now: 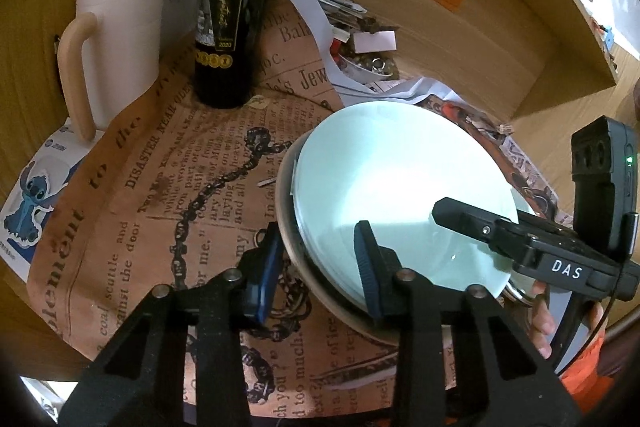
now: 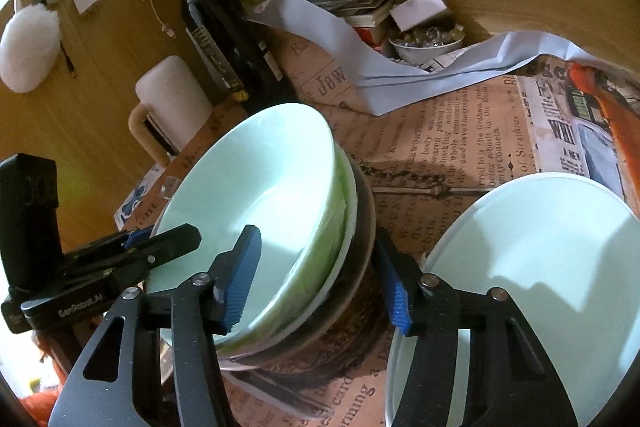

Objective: Organize plates and bowls
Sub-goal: 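Grasp the rim of the nested bowl stack with the right gripper, then lift the nested bowls with the right gripper and carry them over the plate stack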

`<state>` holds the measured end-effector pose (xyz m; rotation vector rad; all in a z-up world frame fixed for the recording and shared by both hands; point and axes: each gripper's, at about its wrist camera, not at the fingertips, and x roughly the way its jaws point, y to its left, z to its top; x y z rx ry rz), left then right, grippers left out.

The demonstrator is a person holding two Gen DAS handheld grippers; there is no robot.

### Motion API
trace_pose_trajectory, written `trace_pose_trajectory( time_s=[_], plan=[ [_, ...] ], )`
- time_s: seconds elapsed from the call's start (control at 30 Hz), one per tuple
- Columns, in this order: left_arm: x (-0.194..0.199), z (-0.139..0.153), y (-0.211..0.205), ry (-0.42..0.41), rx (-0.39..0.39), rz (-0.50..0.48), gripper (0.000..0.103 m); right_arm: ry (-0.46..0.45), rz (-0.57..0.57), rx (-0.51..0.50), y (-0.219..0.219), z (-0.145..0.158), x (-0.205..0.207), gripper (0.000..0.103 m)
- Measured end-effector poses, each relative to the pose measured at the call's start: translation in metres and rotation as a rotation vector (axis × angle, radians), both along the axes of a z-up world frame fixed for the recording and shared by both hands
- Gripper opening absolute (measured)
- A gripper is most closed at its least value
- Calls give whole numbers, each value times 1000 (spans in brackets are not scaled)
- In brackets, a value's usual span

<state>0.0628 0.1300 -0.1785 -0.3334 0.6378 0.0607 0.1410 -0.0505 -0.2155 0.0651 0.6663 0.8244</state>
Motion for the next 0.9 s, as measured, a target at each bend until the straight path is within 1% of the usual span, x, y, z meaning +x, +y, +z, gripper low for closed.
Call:
trace_pose_trajectory(
  time_s=[0.03, 0.23, 0.33, 0.5, 0.73, 0.9],
  plan=[
    [0, 0, -1, -1, 4, 3, 36, -4, -6, -2, 0, 0, 0, 48],
    [1, 2, -6, 0, 35, 35, 36, -14, -24, -6, -1, 1, -1, 45],
    [2, 3, -6, 3, 26, 49, 36, -21, -33, -7, 0, 2, -3, 45],
    [2, 5, -3, 3, -12, 63, 36, -26, -49, -15, 0, 3, -3, 44],
    [2, 11, -10, -15, 16, 70, 36, -29, -67, -3, -4, 6, -2, 43],
    [3, 17, -12, -37, 6, 62, 36, -44, -80, 10, -11, 10, -3, 43]
  ],
)
